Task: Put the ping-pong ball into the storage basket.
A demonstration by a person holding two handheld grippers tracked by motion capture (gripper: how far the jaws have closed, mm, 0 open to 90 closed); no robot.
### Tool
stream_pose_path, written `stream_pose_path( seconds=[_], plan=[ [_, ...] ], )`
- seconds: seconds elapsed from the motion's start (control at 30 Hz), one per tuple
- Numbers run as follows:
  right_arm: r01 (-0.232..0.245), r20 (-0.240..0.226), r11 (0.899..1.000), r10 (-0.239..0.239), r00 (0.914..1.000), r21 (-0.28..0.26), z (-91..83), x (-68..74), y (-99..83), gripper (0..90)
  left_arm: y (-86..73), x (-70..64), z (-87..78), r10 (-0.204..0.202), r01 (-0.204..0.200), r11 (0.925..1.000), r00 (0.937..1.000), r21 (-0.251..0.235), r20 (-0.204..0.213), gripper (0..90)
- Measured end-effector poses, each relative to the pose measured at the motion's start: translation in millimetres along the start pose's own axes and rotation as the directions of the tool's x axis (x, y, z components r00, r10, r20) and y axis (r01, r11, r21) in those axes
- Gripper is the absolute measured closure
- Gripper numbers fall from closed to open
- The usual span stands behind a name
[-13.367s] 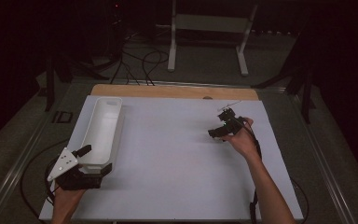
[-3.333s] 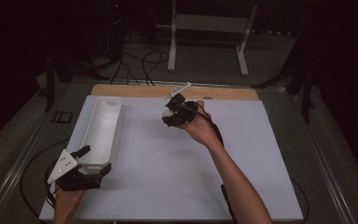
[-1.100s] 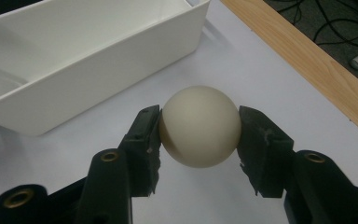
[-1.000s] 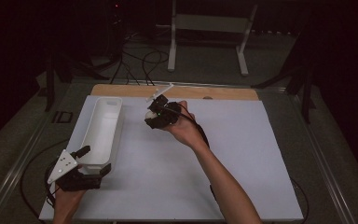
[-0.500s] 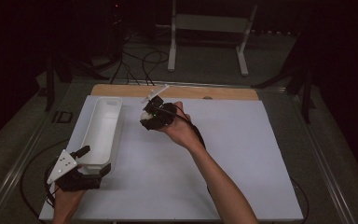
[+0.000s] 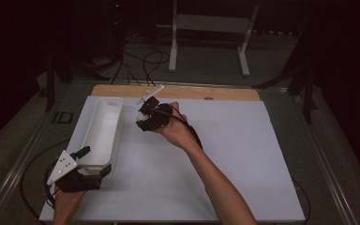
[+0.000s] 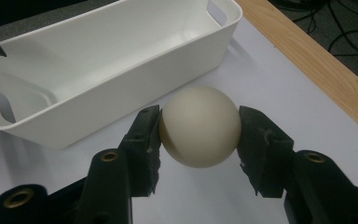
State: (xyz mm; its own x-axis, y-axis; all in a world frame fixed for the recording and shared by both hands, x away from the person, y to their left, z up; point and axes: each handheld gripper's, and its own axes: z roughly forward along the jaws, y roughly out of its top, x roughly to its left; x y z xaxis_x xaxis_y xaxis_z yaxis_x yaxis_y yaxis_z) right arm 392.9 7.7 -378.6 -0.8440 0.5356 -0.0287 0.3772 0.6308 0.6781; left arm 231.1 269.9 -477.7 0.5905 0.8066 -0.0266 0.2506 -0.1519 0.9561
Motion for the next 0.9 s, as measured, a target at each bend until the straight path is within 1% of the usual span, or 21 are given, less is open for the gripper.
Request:
stream_pose_path(
  seconds=[0.9],
  plan=[
    [0.013,-0.019,1.000,-0.013,0.9997,-0.007,9.0,8.3,8.8,50.4,0.1,-0.1,-0.1,0.002,-0.002,1.0000,1.0000,0.000,0.000,0.0]
  ],
)
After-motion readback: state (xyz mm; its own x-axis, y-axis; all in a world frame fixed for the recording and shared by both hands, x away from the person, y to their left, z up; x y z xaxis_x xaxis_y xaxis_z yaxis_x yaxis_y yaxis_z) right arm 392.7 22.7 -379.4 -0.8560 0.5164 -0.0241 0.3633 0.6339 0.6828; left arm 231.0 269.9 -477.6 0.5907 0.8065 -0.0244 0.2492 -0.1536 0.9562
